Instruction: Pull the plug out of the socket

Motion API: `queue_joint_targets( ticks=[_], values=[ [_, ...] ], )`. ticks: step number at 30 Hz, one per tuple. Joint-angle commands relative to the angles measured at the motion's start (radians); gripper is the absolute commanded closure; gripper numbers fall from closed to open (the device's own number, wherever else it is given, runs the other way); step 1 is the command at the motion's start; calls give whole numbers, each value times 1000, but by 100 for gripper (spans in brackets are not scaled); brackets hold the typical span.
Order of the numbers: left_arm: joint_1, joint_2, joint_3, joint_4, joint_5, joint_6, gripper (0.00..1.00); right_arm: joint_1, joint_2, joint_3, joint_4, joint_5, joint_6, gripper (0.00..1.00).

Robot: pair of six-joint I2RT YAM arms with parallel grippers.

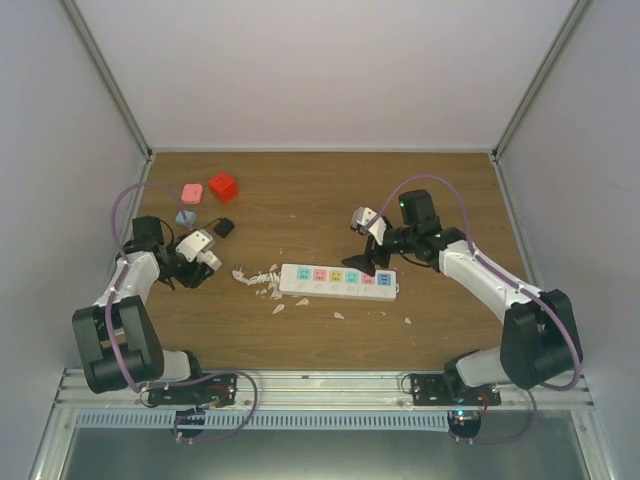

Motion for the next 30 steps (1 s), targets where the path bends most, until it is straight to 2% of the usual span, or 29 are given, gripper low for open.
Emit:
queue_joint_targets(
  ticks=[1,10,19,29,30],
  values=[
    [29,25,-25,29,-41,69,57,70,39,-8,-30,96,-65,0],
    [32,77,-19,24,-114,80,52,148,94,-17,-20,234,-98,0],
    [32,117,11,0,-133,95,38,213,189,18,-74,320,-171,0],
    [32,98,20,-26,-123,98,1,252,293,104,-152,345,-200,0],
    [33,96,23,-28,-124,95,1,258,301,110,-160,346,-208,0]
  ],
)
